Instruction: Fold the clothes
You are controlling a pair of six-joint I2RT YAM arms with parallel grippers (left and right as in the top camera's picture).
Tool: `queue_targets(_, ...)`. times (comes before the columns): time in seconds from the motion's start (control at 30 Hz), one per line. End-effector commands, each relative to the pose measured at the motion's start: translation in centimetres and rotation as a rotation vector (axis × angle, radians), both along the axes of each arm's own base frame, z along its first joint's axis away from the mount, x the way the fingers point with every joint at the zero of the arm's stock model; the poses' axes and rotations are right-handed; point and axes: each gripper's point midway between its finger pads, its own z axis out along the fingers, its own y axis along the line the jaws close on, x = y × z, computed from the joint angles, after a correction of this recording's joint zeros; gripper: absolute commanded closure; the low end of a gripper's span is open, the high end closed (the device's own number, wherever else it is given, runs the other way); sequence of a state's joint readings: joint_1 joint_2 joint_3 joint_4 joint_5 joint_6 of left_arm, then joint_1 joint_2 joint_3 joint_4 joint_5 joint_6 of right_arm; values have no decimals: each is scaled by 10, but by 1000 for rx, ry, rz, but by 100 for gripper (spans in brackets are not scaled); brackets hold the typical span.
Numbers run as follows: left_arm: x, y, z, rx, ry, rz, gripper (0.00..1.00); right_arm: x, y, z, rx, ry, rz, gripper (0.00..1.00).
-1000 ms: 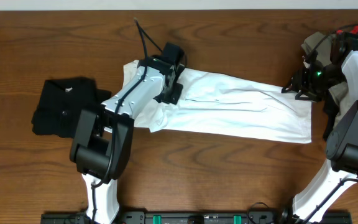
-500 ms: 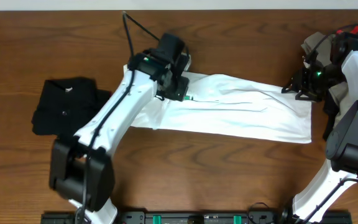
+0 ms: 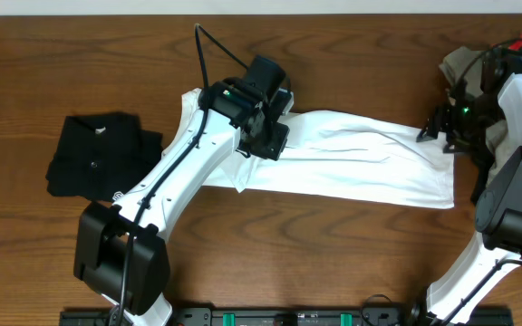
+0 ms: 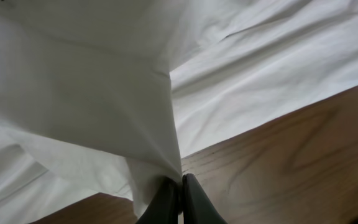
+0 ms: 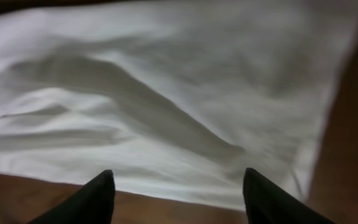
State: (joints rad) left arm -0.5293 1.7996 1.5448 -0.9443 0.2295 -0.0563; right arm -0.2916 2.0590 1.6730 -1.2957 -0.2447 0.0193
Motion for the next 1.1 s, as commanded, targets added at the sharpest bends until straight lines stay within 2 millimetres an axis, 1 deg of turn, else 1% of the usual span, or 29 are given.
queue_targets(0.0,-2,4,-7,23,17,10,94,-8,-22,1,-102,44,-57,34)
queue_targets(0.13,-2,4,-7,23,17,8,94,-19,-27,-3,-85,78,-81,37)
queue_targets(0.23,-2,4,-7,23,17,8,94,-35,-28,-16,-69,129,-101,39)
queue_targets(0.33,-1,4,-7,23,16,8,94,-52,-29,-31,-52,183,-158,42)
queue_targets(0.43,-1,4,-7,25,12,-3,94,-57,-19,-42,30,179,-194,41)
queue_targets(0.5,-2,4,-7,26,11,-10,94,-55,-12,-47,98,157,-220,42)
queue_targets(0.6,-1,4,-7,26,11,-10,94,-48,-7,-53,173,106,-255,44)
queue_targets(0.73,-1,4,-7,26,10,-10,94,-33,-6,-49,250,28,-289,53)
queue_targets(0.83,-1,4,-7,26,9,-13,94,-26,-11,-48,269,-5,-323,62)
queue_targets(0.93,-1,4,-7,26,9,-13,94,-19,-15,-45,292,-38,-344,75)
queue_targets(1.07,-1,4,-7,26,9,-14,94,-11,-18,-37,332,-81,-359,88)
